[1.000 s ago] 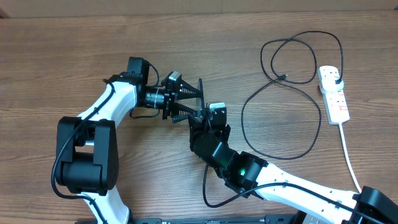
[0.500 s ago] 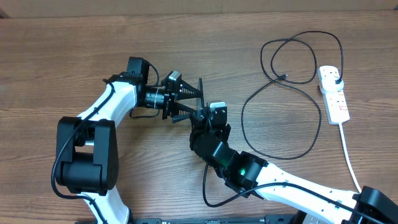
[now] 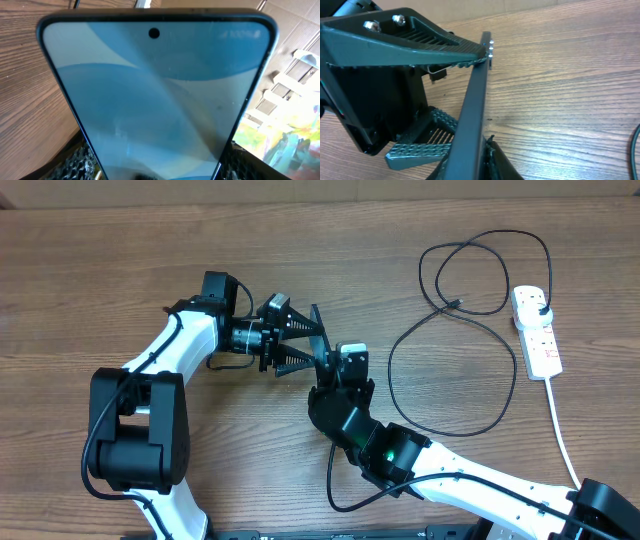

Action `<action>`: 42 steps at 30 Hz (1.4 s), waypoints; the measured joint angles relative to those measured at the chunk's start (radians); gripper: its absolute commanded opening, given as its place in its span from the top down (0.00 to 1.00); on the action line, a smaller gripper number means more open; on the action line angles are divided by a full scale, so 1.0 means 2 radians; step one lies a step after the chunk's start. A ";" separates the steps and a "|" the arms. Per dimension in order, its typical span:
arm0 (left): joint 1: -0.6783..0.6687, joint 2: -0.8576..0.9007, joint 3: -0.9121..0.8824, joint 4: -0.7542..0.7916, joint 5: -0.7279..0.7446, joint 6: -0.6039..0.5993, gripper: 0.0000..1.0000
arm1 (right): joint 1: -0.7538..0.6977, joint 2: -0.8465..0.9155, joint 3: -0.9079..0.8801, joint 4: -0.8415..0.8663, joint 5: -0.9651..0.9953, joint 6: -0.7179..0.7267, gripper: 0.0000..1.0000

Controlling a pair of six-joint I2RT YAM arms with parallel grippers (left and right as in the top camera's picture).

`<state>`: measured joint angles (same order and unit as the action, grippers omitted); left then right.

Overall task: Plug charger to phone and switch on socket
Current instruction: 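Grasp the smartphone's bottom edge with the right gripper, then open the left gripper and withdraw it, right gripper holding phone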

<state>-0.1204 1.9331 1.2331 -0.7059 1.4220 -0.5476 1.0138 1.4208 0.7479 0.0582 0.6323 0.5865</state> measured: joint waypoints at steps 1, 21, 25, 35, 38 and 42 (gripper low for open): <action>0.000 0.000 0.000 0.000 0.000 0.000 0.29 | -0.001 0.000 0.000 0.000 0.002 -0.001 0.92; 0.002 0.000 0.000 0.000 0.002 0.002 0.00 | -0.002 0.001 0.000 -0.004 -0.017 0.006 0.93; 0.003 0.000 0.000 0.000 0.005 0.002 0.00 | -0.002 -0.012 0.000 -0.021 -0.021 0.008 0.94; 0.029 -0.003 0.002 -0.024 0.022 0.048 0.00 | -0.002 -0.108 0.000 -0.108 -0.024 0.017 0.96; 0.028 -0.023 0.002 -0.053 0.010 0.070 0.00 | -0.002 -0.141 0.000 -0.140 -0.014 0.033 0.96; 0.028 -0.088 0.002 -0.097 -0.031 0.096 0.00 | -0.002 -0.172 0.000 -0.169 -0.006 0.047 0.96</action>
<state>-0.0639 1.7565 1.2373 -0.8993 1.3605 -0.3550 1.0096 1.0775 0.7475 -0.2802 0.6201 0.6811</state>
